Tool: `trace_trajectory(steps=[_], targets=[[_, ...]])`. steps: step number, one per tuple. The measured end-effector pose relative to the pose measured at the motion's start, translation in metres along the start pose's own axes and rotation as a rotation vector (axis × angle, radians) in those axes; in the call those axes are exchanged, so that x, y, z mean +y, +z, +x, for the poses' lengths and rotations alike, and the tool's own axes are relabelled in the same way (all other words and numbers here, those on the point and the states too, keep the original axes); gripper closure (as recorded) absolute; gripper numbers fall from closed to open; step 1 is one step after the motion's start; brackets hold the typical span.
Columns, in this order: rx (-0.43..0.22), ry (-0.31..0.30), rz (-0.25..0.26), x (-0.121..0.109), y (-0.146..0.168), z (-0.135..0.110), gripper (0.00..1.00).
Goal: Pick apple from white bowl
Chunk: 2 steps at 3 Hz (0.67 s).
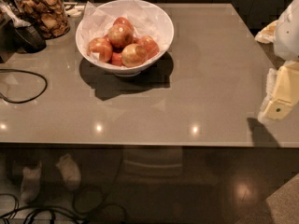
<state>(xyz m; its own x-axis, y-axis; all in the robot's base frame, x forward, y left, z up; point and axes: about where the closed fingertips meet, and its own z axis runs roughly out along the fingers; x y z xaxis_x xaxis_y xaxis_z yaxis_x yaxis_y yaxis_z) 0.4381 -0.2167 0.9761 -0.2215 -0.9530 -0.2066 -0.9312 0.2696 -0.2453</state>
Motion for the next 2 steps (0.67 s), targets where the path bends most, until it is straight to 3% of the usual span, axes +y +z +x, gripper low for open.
trace_trajectory(steps=[1,2], targets=[[0.000,0.000,0.000,0.000,0.000,0.000,0.00],[-0.019,0.031,-0.019,-0.018,-0.003,-0.011,0.00]])
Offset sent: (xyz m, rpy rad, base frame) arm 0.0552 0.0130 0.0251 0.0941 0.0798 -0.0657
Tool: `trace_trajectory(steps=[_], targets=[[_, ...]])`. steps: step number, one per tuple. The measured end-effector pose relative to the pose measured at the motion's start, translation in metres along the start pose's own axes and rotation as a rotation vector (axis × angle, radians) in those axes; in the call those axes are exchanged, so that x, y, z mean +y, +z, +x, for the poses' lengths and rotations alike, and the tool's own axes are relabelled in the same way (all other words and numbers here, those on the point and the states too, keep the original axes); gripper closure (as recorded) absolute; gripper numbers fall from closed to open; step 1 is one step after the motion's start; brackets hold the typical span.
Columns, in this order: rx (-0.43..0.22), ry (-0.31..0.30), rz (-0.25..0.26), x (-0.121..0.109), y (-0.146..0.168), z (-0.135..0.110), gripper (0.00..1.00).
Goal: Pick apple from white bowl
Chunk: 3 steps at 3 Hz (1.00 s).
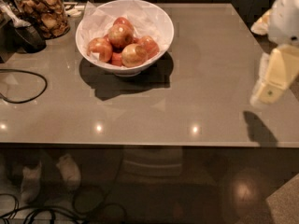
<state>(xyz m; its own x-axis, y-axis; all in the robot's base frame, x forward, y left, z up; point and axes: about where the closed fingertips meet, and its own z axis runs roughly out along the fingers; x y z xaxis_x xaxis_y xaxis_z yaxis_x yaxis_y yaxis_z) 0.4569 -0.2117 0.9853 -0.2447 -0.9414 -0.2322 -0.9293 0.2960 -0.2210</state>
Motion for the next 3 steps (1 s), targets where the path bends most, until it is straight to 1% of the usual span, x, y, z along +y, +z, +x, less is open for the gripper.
trace_trajectory(steps=[1,2,3], targets=[[0.016,0.013,0.002,-0.052,0.001,-0.039,0.00],[-0.002,0.008,0.026,-0.058,0.000,-0.045,0.00],[-0.056,0.000,0.044,-0.062,0.006,-0.063,0.00]])
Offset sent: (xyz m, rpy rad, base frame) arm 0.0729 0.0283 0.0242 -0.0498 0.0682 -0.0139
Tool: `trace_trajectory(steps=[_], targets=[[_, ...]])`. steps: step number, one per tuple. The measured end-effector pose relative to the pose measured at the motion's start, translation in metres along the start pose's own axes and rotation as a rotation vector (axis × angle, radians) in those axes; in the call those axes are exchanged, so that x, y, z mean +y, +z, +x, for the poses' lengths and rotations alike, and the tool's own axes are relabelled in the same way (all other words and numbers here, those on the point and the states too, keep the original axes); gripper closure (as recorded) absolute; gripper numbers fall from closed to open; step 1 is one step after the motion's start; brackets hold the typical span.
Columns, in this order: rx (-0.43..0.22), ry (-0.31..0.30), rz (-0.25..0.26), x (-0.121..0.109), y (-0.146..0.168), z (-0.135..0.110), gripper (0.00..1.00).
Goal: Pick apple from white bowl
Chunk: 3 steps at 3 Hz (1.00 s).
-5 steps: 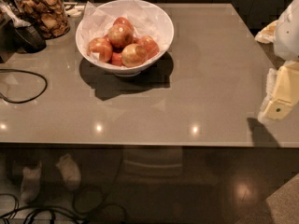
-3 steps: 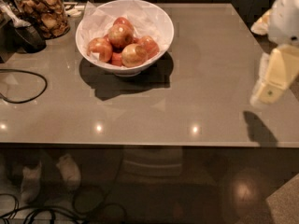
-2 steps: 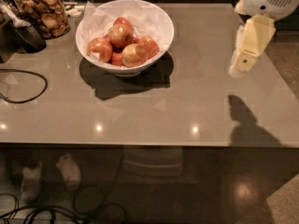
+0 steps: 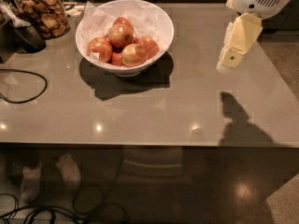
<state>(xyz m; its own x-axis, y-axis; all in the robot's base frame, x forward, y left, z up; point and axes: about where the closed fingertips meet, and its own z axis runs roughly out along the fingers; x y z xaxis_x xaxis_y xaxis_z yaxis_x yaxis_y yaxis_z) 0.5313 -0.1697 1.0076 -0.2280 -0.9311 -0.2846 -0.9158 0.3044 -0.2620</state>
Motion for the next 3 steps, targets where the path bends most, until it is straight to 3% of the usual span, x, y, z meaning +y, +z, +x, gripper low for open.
trace_trajectory(steps=[1,2,3], targets=[[-0.012,-0.004,-0.017,-0.012,0.019,-0.031,0.00],[-0.024,-0.054,-0.034,-0.019,0.038,-0.070,0.00],[-0.032,-0.058,-0.027,-0.020,0.038,-0.074,0.00]])
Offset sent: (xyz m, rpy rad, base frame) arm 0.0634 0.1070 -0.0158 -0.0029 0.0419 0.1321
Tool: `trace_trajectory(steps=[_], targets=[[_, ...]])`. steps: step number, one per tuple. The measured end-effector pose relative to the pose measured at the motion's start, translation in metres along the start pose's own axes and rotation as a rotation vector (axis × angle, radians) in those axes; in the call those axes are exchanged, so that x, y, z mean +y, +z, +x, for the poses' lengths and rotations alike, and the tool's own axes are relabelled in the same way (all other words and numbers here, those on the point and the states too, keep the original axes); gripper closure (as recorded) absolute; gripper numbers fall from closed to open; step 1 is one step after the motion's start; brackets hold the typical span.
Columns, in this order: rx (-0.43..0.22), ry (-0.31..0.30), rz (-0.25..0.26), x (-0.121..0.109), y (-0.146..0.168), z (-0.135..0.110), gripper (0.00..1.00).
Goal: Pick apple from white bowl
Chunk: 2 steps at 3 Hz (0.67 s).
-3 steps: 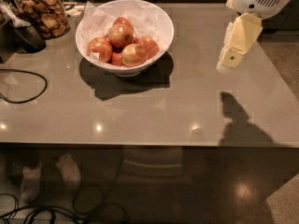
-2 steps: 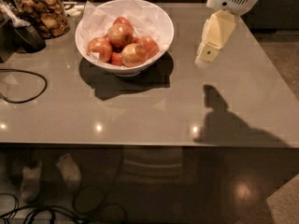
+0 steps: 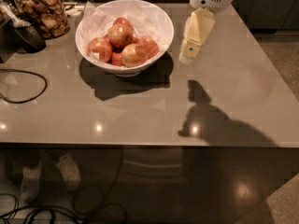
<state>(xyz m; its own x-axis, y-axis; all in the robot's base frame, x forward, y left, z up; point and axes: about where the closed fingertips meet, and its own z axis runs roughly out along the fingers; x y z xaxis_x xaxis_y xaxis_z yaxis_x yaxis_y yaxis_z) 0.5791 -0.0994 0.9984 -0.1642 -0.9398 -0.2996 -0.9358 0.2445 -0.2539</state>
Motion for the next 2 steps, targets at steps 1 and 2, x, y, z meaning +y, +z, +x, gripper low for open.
trace_trajectory(steps=[1,2], targets=[[-0.063,0.012,0.016,-0.012,0.008,-0.022,0.00],[-0.094,0.011,0.013,-0.029,0.019,-0.053,0.00]])
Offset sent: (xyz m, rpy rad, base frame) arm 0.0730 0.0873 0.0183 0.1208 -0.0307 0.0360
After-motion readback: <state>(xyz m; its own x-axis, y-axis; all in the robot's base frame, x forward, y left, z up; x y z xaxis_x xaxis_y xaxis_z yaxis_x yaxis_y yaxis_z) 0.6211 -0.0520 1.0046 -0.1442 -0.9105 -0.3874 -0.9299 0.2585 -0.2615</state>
